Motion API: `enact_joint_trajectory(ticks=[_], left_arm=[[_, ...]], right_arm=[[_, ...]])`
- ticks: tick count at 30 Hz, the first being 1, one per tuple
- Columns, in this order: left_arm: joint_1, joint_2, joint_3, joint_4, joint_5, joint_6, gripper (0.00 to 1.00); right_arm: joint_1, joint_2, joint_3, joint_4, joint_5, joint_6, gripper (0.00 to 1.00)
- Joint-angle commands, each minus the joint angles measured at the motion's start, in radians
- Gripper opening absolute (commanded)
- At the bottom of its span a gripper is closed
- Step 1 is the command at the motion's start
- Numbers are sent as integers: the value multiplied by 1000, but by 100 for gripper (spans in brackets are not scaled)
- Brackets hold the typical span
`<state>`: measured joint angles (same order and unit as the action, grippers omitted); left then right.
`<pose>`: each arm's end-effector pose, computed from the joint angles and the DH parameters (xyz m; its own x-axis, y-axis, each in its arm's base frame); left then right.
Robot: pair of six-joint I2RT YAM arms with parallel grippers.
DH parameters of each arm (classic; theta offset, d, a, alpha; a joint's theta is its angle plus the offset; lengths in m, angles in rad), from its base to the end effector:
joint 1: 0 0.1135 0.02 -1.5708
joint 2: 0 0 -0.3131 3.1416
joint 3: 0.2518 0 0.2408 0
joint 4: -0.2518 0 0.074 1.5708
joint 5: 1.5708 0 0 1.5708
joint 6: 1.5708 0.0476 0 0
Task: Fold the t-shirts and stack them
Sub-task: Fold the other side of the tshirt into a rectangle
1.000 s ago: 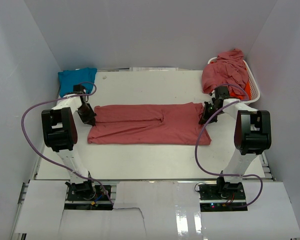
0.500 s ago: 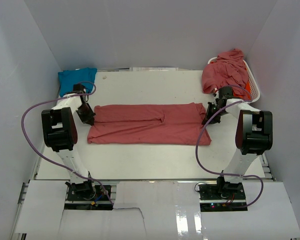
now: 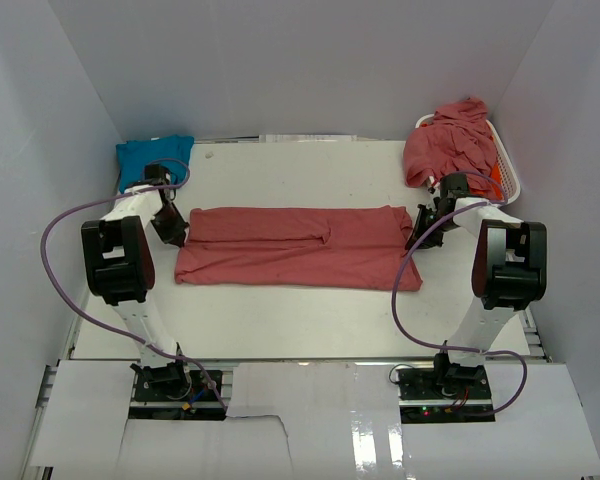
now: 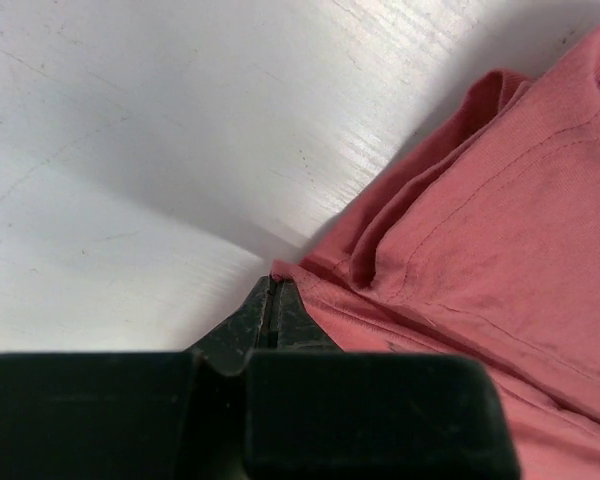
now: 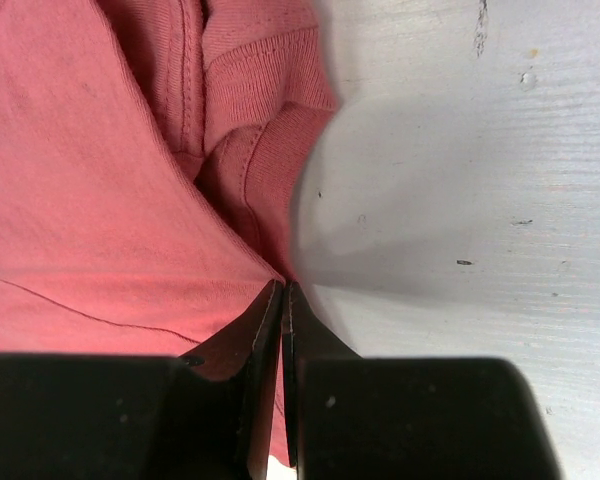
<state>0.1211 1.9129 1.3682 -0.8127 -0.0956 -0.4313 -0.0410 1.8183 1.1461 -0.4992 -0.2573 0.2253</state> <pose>0.3779 0.0506 0.2203 -0.8227 -0.5193 -0.2314 -0.5330 0.8461 -0.0038 0.3634 -0.0028 0.2082 -0.9105 0.2536 -0.3267 0.1479 0.9374 0.3154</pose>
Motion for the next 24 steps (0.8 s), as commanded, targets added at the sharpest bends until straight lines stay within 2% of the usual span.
enact_joint_trajectory(ticks=[1,13,15,16,18,19,20,24], left_arm=[[9,-84,28,10,-72,-14,0],[12,-83,19,18,-52,-24,0],[12,-75,20,24,-27,-20,18],[12,-75,19,23,-27,-23,30],[12,-75,14,21,-36,-27,44],[12,-77,12,21,-39,-33,56],[12,-77,11,21,-44,-35,60],[12,-87,17,23,-56,-49,64]], right_arm=[[-17,-16,-11,-12,23,-26,8],[-19,-11,-13,-7,9,-32,8],[-19,-11,-8,-7,3,-32,9],[-19,-13,-6,-9,0,-32,14],[-19,-11,0,-9,-3,-33,15],[-19,-11,3,-9,-7,-34,15],[-19,-10,4,-9,-8,-34,16],[-19,-19,18,-9,-8,-34,35]])
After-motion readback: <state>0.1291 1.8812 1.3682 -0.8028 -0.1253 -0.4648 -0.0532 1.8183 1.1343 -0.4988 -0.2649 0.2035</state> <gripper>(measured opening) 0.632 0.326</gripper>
